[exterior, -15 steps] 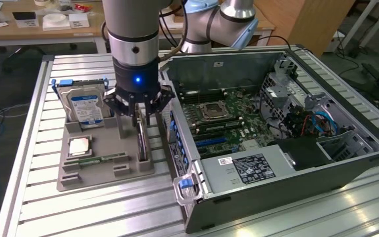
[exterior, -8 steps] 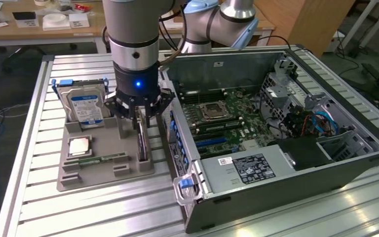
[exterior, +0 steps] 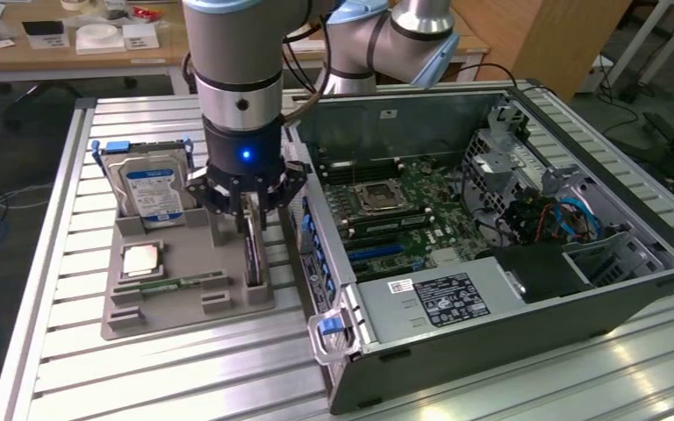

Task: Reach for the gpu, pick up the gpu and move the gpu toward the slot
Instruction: 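Reach for the gpu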

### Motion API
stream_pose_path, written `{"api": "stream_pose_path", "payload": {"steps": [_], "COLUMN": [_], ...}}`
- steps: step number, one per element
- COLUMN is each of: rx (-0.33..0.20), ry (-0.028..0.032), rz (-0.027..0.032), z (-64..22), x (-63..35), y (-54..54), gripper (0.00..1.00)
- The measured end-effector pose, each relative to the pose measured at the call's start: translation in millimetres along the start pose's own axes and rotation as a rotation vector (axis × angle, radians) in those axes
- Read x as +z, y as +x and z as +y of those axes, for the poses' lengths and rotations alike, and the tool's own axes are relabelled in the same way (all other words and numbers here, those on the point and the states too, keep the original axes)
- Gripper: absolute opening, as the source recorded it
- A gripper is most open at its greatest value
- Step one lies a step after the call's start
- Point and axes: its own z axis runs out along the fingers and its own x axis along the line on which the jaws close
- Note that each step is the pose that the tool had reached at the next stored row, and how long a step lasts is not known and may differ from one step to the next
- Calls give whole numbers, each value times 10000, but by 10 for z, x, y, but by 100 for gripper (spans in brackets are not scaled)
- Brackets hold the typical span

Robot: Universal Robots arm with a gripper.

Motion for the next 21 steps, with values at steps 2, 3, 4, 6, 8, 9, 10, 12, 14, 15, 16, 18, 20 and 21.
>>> {"api": "stream_pose_path", "payload": {"steps": [2,3,4,6,8,9,10,12,14,15,16,18,20,21], "rx": [-1,-1,-1,0,0,0,0,0,0,0,0,0,0,0], "ry": [-11,-18,-28,-50,-64,-65,-64,-65,-65,-65,-65,-65,-65,-65], "rz": [0,1,2,4,3,4,6,5,5,5,5,5,5,5], "z": [-1,-2,-2,-2,-2,-3,-3,-3,-2,-3,-2,-2,-3,-2], "x": [30,40,50,65,83,86,86,86,86,86,87,87,86,87], "y": [0,0,0,0,0,0,0,0,0,0,0,0,0,0], "gripper": [36,36,36,36,36,36,36,36,36,36,36,36,36,36]}}
